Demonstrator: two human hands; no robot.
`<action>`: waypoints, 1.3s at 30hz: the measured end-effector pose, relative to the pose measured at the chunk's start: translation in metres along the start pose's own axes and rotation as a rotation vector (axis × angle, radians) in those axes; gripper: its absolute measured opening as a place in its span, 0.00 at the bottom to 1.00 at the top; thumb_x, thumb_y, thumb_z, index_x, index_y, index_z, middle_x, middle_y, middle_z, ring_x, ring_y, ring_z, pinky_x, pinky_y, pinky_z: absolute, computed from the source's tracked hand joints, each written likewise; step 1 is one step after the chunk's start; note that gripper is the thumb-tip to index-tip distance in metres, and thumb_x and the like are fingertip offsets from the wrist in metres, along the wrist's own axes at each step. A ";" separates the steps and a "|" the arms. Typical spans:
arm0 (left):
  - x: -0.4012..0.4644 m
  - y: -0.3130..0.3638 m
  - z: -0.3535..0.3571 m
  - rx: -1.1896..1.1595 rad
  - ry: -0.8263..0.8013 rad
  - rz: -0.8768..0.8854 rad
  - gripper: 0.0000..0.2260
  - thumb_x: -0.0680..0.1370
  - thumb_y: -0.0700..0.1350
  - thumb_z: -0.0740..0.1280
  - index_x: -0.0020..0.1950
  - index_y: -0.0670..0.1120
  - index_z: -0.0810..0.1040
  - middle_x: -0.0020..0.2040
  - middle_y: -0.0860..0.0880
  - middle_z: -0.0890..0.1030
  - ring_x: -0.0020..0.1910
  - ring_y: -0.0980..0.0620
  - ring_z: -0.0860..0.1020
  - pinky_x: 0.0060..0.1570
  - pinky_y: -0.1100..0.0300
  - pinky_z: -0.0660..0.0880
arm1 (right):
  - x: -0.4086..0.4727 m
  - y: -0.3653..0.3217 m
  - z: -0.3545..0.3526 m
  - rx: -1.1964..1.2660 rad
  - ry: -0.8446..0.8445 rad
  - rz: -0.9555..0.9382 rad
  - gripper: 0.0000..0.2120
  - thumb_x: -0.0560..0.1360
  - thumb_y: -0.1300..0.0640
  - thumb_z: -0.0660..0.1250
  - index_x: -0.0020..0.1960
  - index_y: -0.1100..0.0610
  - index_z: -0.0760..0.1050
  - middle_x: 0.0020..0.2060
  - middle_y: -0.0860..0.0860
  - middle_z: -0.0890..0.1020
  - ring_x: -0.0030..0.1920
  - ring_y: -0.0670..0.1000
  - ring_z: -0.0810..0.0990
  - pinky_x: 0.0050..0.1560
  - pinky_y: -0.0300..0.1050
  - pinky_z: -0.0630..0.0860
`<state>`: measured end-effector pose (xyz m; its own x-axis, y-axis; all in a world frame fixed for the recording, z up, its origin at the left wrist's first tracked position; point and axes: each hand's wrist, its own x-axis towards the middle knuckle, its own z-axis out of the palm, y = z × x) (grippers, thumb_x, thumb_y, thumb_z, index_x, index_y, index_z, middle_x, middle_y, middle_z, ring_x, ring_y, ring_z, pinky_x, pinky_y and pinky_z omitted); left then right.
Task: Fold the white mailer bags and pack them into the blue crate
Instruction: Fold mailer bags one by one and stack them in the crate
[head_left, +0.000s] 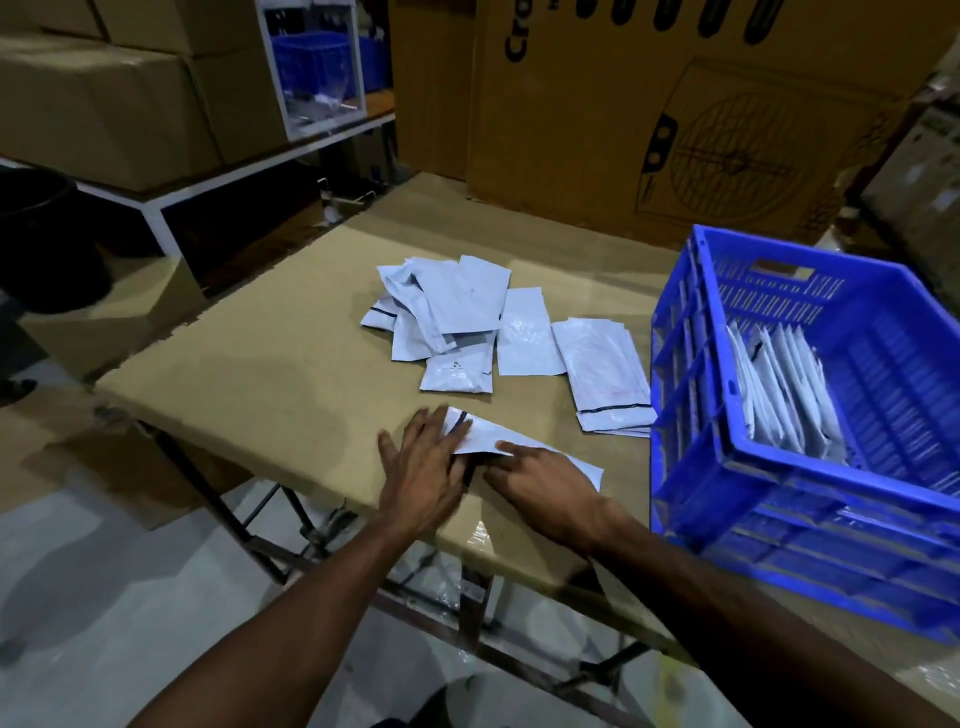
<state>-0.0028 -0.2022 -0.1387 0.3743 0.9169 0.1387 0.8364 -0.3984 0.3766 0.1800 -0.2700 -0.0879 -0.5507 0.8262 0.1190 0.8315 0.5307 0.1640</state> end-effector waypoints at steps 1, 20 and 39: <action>0.000 0.000 0.001 -0.044 0.040 -0.022 0.28 0.79 0.55 0.56 0.80 0.57 0.61 0.82 0.49 0.58 0.79 0.46 0.56 0.71 0.30 0.52 | 0.004 0.005 -0.008 -0.016 0.001 0.044 0.12 0.72 0.63 0.68 0.55 0.56 0.78 0.54 0.54 0.83 0.54 0.59 0.83 0.40 0.50 0.79; 0.027 0.059 0.035 0.185 -0.168 0.152 0.34 0.82 0.62 0.51 0.83 0.50 0.42 0.82 0.43 0.39 0.80 0.43 0.51 0.74 0.32 0.50 | -0.024 0.162 -0.166 0.321 0.413 0.703 0.18 0.76 0.68 0.64 0.64 0.58 0.78 0.54 0.58 0.84 0.52 0.52 0.85 0.52 0.51 0.81; 0.054 0.136 0.068 0.160 -0.213 0.268 0.30 0.82 0.61 0.51 0.81 0.52 0.49 0.83 0.45 0.47 0.81 0.42 0.46 0.71 0.27 0.48 | -0.191 0.253 -0.155 -0.089 -0.263 1.020 0.25 0.75 0.61 0.64 0.71 0.48 0.71 0.59 0.61 0.78 0.60 0.62 0.78 0.51 0.49 0.73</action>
<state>0.1583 -0.2085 -0.1427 0.6488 0.7609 0.0130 0.7435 -0.6374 0.2023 0.4839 -0.3227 0.0828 0.4480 0.8936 0.0273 0.8774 -0.4453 0.1784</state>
